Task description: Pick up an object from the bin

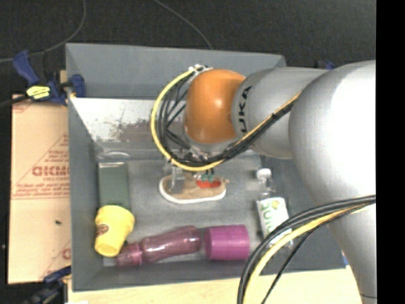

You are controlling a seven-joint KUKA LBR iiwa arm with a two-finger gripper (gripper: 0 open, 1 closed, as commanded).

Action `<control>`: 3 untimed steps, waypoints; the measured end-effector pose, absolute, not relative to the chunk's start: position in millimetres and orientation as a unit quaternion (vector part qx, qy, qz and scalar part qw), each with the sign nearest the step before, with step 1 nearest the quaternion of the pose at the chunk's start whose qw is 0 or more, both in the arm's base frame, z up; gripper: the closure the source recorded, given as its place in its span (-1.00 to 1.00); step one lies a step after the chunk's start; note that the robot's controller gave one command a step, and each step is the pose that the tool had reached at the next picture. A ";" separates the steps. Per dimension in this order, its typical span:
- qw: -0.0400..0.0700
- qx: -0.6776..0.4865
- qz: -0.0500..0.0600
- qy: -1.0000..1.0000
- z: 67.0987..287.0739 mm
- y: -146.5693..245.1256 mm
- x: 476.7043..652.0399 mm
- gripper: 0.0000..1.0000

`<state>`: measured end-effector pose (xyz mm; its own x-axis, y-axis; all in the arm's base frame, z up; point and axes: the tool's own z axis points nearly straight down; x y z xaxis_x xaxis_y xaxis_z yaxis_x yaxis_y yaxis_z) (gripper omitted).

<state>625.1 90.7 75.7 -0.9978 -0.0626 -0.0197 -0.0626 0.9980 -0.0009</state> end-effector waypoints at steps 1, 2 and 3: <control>0.009 -0.027 0.000 1.000 153.9 86.2 625.0 1.00; 0.013 -0.028 0.000 1.000 180.5 80.4 631.2 1.00; 0.009 -0.013 0.000 1.000 238.0 97.8 626.2 1.00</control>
Offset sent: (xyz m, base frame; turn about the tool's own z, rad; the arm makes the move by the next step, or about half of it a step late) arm 0.0121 -0.0220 0.0581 -0.0008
